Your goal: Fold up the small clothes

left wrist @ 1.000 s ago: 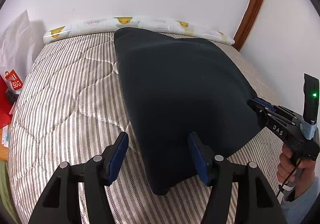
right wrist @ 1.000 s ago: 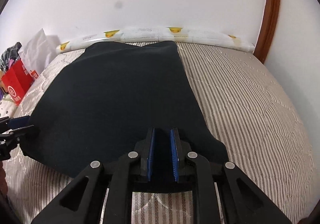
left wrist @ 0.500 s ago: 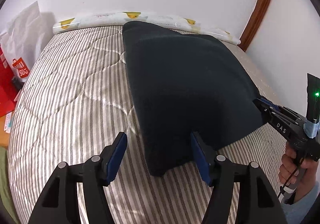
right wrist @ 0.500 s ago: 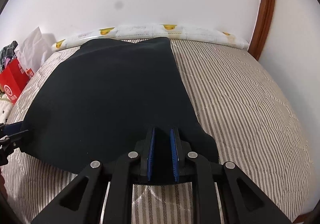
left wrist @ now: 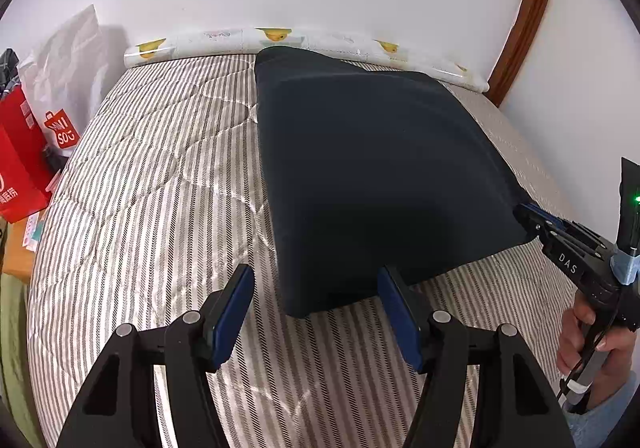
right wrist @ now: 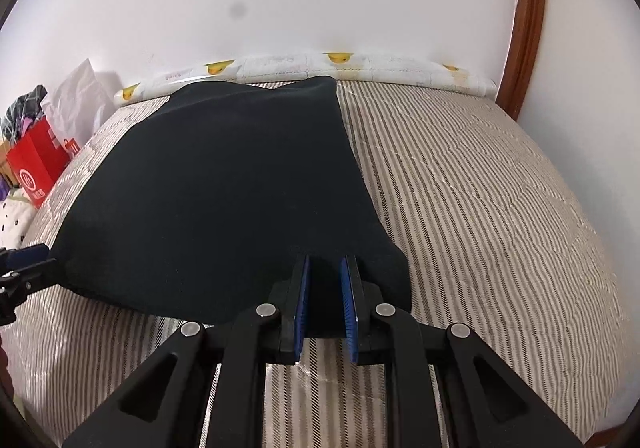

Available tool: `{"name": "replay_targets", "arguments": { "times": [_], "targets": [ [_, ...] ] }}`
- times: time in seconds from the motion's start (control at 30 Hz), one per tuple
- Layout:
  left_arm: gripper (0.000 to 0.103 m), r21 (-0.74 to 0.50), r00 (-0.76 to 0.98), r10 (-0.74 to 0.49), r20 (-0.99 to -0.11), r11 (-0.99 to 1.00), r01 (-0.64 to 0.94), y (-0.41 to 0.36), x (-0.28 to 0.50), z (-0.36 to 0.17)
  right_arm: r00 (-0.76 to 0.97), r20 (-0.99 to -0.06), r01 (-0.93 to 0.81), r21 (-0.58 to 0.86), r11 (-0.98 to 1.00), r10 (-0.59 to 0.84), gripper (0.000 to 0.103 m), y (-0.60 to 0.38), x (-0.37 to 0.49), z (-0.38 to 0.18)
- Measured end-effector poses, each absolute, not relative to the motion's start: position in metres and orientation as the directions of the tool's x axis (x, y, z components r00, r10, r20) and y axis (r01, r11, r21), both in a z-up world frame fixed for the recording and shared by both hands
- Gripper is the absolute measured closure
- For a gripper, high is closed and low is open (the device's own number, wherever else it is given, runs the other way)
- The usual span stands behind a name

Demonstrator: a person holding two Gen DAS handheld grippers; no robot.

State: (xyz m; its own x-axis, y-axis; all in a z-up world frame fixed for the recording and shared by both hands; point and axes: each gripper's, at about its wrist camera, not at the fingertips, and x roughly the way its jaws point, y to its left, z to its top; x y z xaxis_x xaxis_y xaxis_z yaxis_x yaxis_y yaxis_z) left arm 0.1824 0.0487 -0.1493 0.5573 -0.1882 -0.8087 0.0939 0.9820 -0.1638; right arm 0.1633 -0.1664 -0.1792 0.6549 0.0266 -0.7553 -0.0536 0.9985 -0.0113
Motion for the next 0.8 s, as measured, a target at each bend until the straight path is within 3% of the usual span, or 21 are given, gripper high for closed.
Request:
{"name": "replay_targets", "arguments": {
  "times": [0.5,0.6,0.8],
  "targets": [
    [0.041,-0.137,0.607,-0.187,-0.772,0.982,0.129,0.027,0.136,-0.114,0.646,-0.763,-0.005,0.048,0.999,0.04,0.085,-0.192,0.121,-0.159],
    [0.038,-0.137,0.626,-0.183,-0.758,0.983,0.122,0.022,0.123,-0.102,0.656,-0.754,0.011,0.051,0.999,0.032,0.08,-0.195,0.107,-0.147],
    [0.027,-0.146,0.669,-0.191,-0.718,0.982,0.123,0.013,0.092,-0.075,0.699,-0.715,0.012,-0.017,1.0,-0.02,0.053,-0.189,0.071,-0.107]
  ]
}}
